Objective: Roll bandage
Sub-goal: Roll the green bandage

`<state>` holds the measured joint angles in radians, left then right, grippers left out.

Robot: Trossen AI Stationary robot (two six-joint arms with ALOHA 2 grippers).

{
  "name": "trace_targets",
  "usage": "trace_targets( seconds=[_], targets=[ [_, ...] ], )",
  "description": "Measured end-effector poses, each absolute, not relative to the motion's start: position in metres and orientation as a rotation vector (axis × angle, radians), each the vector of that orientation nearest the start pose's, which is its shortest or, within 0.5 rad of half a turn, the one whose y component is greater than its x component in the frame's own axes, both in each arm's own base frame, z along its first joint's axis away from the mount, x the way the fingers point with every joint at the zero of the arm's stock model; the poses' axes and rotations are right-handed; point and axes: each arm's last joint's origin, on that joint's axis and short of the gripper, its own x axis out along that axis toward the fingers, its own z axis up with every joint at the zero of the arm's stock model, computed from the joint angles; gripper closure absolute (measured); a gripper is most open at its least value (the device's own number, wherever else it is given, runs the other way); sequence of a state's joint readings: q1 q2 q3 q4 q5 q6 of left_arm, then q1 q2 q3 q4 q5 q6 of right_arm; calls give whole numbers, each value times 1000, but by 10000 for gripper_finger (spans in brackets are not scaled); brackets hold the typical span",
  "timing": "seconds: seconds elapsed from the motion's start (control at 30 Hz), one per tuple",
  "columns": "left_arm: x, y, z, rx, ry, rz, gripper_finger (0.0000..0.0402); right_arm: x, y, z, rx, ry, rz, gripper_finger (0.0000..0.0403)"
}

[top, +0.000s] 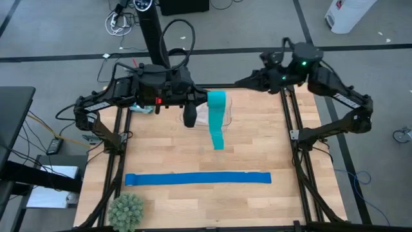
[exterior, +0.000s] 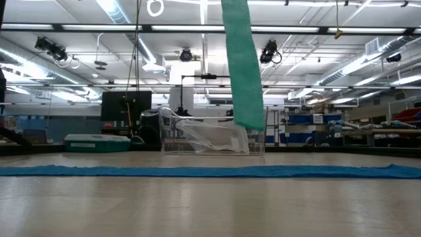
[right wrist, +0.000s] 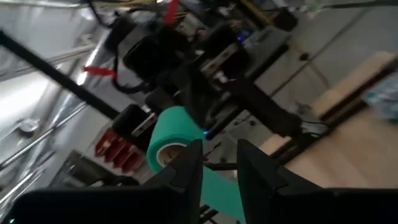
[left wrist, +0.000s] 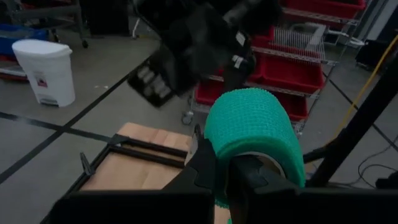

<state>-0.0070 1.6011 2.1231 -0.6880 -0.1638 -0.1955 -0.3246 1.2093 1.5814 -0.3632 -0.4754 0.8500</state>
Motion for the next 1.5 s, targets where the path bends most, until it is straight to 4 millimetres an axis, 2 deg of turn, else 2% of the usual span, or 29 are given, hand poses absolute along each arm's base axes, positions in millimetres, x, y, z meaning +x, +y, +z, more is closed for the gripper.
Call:
trace_targets(
  seconds=[0.13,0.23,0.37,0.53,0.63,0.83,1.07,1.23,1.33,1.43,1.5],
  targets=[
    [301,10,527,-240,143,195,383,200,-57,502,777,33,118,313],
    [300,20,529,-325,128,196,383,199,-49,504,670,17,112,314],
    [299,33,529,-457,121,187,379,212,-41,497,594,45,103,314],
    [298,41,531,-475,86,209,379,229,-29,490,454,81,138,314],
    [298,41,533,-490,65,203,383,240,-27,484,416,95,78,314],
    [299,41,534,-501,49,202,383,245,-21,482,245,94,21,314],
    [299,41,536,-555,25,202,383,252,-22,477,185,111,12,314],
    [299,41,537,-579,15,200,383,268,-23,472,163,106,27,316],
    [299,42,538,-580,6,200,383,276,-21,466,184,136,46,334],
    [299,44,538,-583,5,206,383,280,-19,460,169,171,76,380],
    [299,45,538,-597,-2,207,383,280,-18,461,186,164,117,396]
  ],
)
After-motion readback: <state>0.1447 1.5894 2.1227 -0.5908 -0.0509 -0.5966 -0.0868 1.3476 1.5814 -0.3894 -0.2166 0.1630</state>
